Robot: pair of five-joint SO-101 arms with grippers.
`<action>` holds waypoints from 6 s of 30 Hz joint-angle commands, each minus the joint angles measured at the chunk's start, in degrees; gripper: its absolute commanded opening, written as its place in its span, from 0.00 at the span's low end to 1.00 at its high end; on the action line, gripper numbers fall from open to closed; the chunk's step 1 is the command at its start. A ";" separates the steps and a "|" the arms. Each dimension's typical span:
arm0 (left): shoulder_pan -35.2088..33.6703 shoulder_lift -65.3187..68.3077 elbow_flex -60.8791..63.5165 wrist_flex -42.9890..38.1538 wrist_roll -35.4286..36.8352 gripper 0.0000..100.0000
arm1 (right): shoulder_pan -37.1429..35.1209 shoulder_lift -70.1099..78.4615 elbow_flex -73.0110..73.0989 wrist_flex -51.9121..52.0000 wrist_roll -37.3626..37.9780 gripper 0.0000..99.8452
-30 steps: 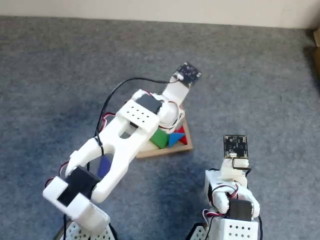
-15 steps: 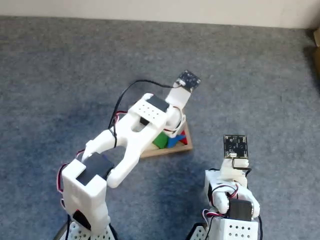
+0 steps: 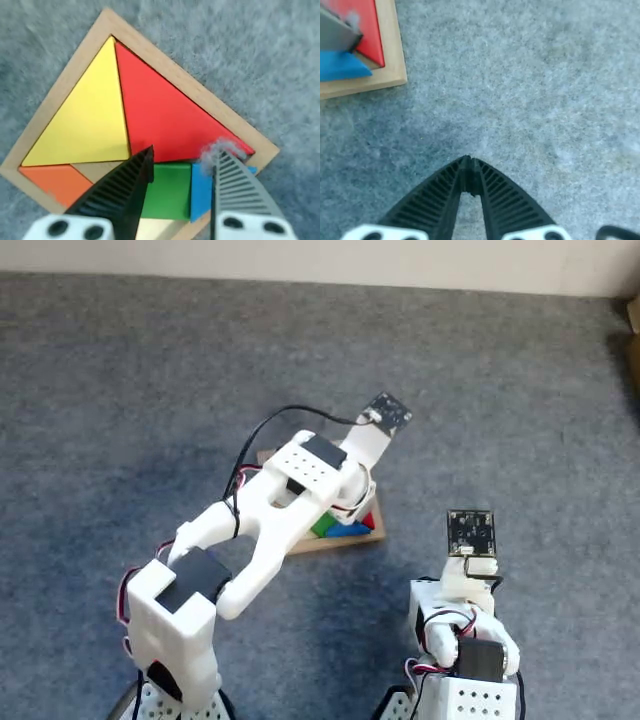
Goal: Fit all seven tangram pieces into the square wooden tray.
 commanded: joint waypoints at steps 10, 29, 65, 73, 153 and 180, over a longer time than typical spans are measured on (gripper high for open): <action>-0.66 -16.66 8.75 1.67 -0.53 0.19 | 0.57 -1.01 5.85 0.40 0.62 0.01; -1.10 -17.10 20.09 -9.58 -0.62 0.19 | 0.57 -1.01 5.85 0.40 0.62 0.01; -40.48 -45.49 41.36 26.46 -0.18 0.38 | 0.57 -1.01 5.85 0.40 0.62 0.01; -38.29 -45.14 42.51 24.35 20.84 0.38 | 0.57 -1.01 5.85 0.40 0.62 0.01; -10.51 -44.88 35.65 2.81 55.30 0.13 | 0.57 -1.01 5.85 0.40 0.62 0.01; -9.45 -18.77 20.62 0.35 58.64 0.39 | 0.57 -1.01 5.85 0.40 0.62 0.01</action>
